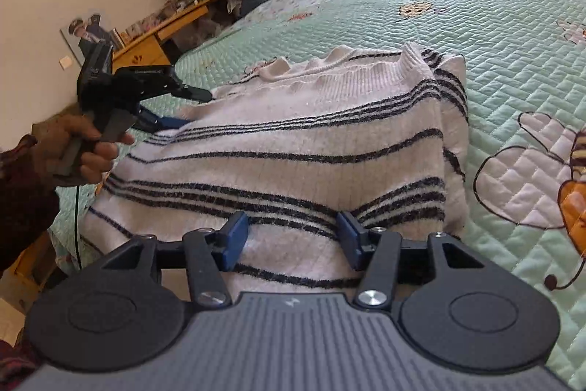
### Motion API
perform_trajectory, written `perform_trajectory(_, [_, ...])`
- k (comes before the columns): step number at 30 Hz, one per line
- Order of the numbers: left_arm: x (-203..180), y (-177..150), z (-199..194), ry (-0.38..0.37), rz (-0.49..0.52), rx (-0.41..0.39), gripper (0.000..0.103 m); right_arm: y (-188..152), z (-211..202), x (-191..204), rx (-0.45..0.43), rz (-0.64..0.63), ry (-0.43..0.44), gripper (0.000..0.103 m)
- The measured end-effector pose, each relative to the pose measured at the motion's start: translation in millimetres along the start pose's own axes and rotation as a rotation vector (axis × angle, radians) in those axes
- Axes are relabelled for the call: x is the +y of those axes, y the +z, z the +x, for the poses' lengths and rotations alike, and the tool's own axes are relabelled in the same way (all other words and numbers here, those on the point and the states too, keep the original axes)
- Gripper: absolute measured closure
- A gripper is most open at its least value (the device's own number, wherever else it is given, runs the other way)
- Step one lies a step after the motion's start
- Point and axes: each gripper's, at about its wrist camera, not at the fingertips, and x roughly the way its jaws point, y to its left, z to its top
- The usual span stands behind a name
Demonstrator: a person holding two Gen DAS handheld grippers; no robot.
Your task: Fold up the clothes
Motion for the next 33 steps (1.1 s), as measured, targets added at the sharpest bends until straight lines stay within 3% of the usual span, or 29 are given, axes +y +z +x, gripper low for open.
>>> perform_trajectory(2, [-7.9,-0.5,0.6,0.010,0.031,0.009,0.009,11.0,-3.1,1.6,0.024,0.013,0.006,0.047])
perform_trajectory(5, [-14.0,0.3,-0.2,0.019,0.044,0.009,0.008,39.0,-10.8,5.5,-0.028,-0.003,0.038,0.047])
perform_trajectory(10, [-27.1,-0.9,-29.1,-0.115,0.040,-0.038,0.005,86.9,19.3,-5.4,-0.072,-0.043,-0.023,0.040])
perform_trajectory(11, [-32.0,-2.4,-31.9,-0.115,0.058,-0.038,0.001,94.4,30.0,-11.0,-0.075,-0.041,-0.033,0.040])
perform_trajectory(13, [-29.6,-4.5,-26.9,-0.079,0.056,-0.014,0.001,107.0,53.6,-25.9,-0.070,-0.024,-0.046,0.040])
perform_trajectory(15, [-16.5,-7.1,-14.6,-0.056,0.001,0.023,0.001,113.2,78.3,-46.7,-0.046,0.009,-0.081,0.040])
perform_trajectory(16, [-9.8,-9.3,-9.4,-0.055,-0.024,0.033,0.001,113.4,93.0,-63.6,-0.019,0.042,-0.136,0.050])
perform_trajectory(17, [-6.3,-10.8,-7.1,-0.059,-0.032,0.030,0.001,110.5,100.3,-79.7,-0.018,0.083,-0.161,0.081])
perform_trajectory(18, [-4.9,-11.0,-6.0,-0.059,-0.033,0.023,0.001,108.0,99.6,-91.5,-0.049,0.121,-0.171,0.096])
perform_trajectory(19, [-5.0,-10.5,-5.1,-0.055,-0.035,0.020,0.001,106.7,95.8,-103.7,-0.066,0.182,-0.176,0.103])
perform_trajectory(22, [-15.8,-10.1,-10.1,-0.022,-0.009,0.009,0.002,102.2,78.9,-108.0,-0.095,0.251,-0.140,0.103])
perform_trajectory(26, [-38.6,-29.4,-41.7,-0.039,0.092,-0.016,0.002,95.9,31.8,-69.4,-0.152,0.124,-0.097,0.069])
perform_trajectory(28, [-47.8,-47.4,-59.6,-0.049,0.140,-0.018,0.001,85.1,2.2,-52.3,-0.170,0.088,-0.057,0.066])
perform_trajectory(33, [-42.7,-98.9,-72.1,0.023,0.153,0.032,0.001,30.2,-16.6,-28.9,-0.062,0.002,-0.038,0.051])
